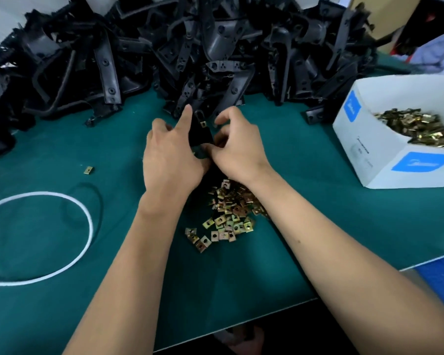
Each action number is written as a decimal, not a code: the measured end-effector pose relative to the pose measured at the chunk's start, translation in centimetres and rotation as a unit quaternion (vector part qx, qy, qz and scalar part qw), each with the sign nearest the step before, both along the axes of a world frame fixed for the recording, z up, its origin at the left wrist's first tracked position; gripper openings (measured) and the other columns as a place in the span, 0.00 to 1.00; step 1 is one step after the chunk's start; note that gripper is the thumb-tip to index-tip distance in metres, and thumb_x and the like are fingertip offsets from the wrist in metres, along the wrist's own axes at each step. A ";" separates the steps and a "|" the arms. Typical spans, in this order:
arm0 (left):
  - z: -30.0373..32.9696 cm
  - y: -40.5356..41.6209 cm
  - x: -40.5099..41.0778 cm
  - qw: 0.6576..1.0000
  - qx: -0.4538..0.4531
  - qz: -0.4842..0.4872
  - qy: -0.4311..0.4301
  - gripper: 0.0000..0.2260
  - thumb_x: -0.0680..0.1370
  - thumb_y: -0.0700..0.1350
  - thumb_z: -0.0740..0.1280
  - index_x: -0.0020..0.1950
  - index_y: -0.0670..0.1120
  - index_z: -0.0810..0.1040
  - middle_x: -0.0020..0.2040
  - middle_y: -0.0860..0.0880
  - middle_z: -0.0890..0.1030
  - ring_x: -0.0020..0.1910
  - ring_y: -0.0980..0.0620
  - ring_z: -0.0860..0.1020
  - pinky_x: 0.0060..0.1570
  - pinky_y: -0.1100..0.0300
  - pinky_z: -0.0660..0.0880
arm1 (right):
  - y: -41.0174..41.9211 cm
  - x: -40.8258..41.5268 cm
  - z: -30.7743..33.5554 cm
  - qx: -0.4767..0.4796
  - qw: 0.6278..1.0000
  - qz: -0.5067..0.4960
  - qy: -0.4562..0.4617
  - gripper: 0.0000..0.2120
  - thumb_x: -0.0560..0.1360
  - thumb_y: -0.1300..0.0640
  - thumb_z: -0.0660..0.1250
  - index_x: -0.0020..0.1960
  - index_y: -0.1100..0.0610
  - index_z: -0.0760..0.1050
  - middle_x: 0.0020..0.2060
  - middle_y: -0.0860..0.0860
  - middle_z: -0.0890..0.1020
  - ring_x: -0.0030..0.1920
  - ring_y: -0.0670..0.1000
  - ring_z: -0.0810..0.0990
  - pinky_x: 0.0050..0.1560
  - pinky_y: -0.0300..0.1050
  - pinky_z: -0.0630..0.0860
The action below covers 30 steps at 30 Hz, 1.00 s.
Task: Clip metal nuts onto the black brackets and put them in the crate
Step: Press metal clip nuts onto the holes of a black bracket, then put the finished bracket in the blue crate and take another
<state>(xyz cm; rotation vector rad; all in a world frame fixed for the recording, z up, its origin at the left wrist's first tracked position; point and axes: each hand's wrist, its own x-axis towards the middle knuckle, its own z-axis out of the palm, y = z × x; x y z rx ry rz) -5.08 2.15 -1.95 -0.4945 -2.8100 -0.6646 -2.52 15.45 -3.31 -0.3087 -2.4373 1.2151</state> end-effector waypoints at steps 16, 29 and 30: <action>10.4 22.2 16.8 0.929 0.026 -0.356 0.097 0.46 0.72 0.54 0.72 0.85 0.51 0.53 0.65 0.42 0.70 0.63 0.40 0.73 0.63 0.49 0.73 | 18.3 21.5 9.0 -0.122 0.934 -0.188 0.277 0.10 0.77 0.63 0.69 0.58 0.61 0.76 0.46 0.55 0.81 0.47 0.50 0.79 0.50 0.50 0.78; -10.0 31.7 35.6 0.761 -0.275 -0.585 -0.056 0.23 0.77 0.51 0.74 0.69 0.46 0.73 0.67 0.42 0.69 0.68 0.40 0.71 0.61 0.45 0.75 | 25.9 47.0 -18.3 -0.593 0.538 -0.594 0.079 0.16 0.81 0.64 0.63 0.67 0.67 0.74 0.64 0.66 0.79 0.64 0.65 0.80 0.57 0.60 0.80; -11.5 31.5 35.9 0.749 -0.300 -0.586 -0.080 0.24 0.77 0.53 0.74 0.70 0.46 0.73 0.68 0.41 0.67 0.70 0.40 0.68 0.63 0.44 0.74 | 25.3 47.9 -20.0 -0.609 0.520 -0.596 0.061 0.15 0.81 0.63 0.63 0.67 0.66 0.74 0.64 0.66 0.79 0.62 0.65 0.80 0.56 0.59 0.81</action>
